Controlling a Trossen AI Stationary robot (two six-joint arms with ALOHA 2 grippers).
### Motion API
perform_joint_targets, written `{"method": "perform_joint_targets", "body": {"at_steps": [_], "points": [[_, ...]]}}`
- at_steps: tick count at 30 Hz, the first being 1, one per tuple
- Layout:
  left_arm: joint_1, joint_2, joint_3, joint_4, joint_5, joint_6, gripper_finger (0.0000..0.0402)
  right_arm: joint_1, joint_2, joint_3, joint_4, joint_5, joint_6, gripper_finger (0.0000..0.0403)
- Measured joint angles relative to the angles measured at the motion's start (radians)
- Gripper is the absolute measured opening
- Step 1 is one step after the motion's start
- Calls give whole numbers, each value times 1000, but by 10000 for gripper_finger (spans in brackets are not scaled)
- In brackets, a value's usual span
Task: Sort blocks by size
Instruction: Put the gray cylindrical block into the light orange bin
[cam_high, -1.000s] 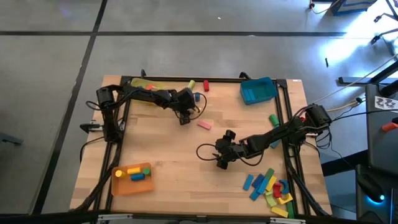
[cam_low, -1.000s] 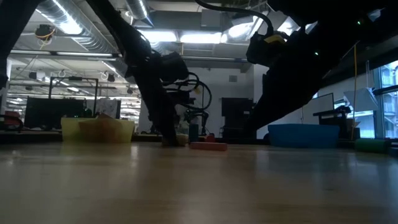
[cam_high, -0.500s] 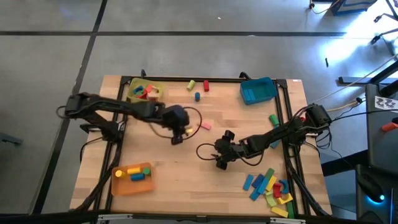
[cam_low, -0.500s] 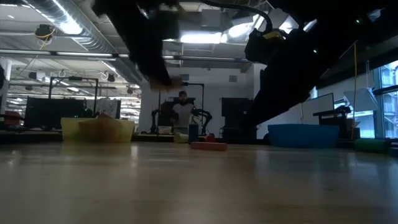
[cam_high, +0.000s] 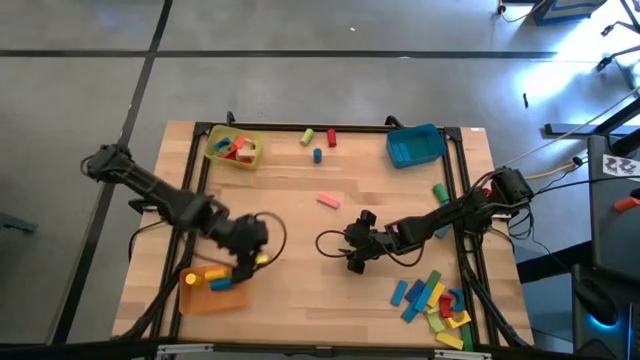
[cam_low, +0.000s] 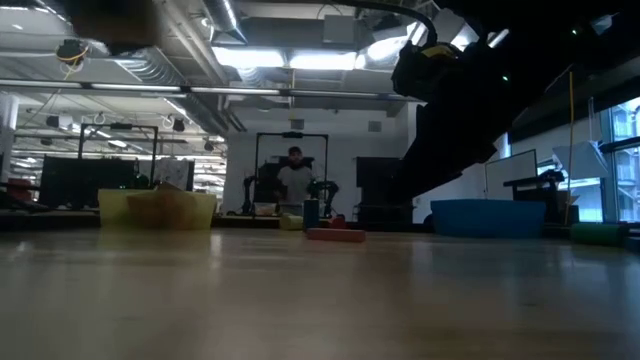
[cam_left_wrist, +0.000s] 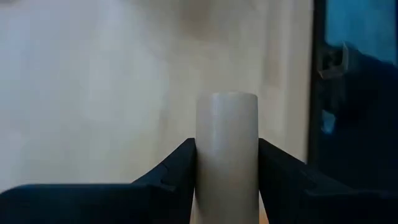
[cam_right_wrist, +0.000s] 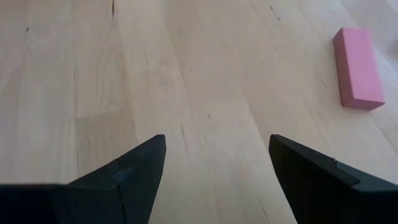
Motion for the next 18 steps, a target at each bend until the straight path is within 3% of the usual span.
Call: {"method": "perform_joint_targets", "body": {"at_steps": [10,18], "points": [[-346,18,-1,-60,-77,-415,125,0,0,0,2,0,1,289],[-487,90,-64,-24,-132,-516,125,0,0,0,4,0,4,289]]}}
